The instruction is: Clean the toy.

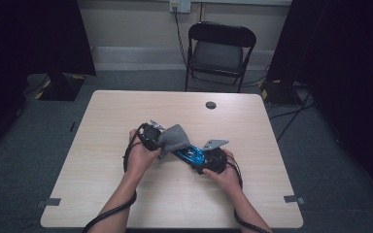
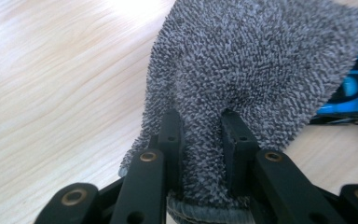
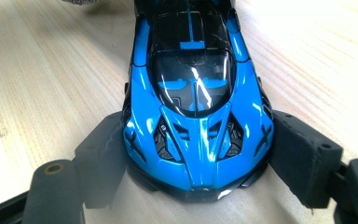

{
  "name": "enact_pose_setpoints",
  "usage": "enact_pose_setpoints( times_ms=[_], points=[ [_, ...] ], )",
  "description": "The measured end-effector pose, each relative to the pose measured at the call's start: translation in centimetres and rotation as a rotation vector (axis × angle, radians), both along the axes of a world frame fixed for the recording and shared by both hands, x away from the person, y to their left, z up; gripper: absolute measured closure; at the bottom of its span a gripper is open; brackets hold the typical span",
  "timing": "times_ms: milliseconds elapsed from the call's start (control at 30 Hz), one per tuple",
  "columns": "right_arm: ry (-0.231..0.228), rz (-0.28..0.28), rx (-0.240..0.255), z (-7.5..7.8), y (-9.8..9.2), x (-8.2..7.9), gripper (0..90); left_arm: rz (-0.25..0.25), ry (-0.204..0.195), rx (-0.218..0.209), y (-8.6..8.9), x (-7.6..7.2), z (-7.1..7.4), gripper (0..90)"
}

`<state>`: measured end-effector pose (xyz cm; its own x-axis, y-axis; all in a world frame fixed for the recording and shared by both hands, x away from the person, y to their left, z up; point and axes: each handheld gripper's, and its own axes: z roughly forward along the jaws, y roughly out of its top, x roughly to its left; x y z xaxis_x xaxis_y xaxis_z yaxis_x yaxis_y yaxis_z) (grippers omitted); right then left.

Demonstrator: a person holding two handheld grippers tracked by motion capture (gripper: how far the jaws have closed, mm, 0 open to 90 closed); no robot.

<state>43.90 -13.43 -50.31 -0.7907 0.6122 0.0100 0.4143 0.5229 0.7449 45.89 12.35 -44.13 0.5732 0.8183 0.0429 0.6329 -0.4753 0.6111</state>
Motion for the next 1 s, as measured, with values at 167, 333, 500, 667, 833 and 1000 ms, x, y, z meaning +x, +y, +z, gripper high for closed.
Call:
enact_pose_setpoints(
  times_ms=[167, 333, 500, 667, 833, 1000],
  points=[
    [0.0, 0.0, 0.0, 0.0, 0.0, 0.0, 24.5, 0.027, 0.008, -0.031, 0.7, 0.3, -0.4, 72.9],
    [0.0, -0.001, 0.0, 0.0, 0.0, 0.0, 24.6, 0.046, 0.027, 0.001, 1.5, 0.4, -0.7, 72.9],
    [0.0, -0.001, 0.001, 0.0, 0.0, 0.0, 24.5, 0.05, 0.036, 0.003, 2.5, 0.4, -1.0, 72.9],
    [0.0, -0.001, 0.001, 0.0, 0.0, 0.0, 24.6, 0.07, 0.04, 0.016, 3.3, 0.4, -0.9, 72.9],
    [0.0, -0.001, 0.001, 0.0, 0.0, 0.0, 24.6, 0.101, 0.038, 0.024, 4.6, 0.4, -0.8, 73.0],
    [0.0, -0.001, 0.001, 0.0, 0.0, 0.0, 24.5, 0.107, 0.027, 0.011, 5.5, -0.1, -0.4, 73.0]
  ],
)
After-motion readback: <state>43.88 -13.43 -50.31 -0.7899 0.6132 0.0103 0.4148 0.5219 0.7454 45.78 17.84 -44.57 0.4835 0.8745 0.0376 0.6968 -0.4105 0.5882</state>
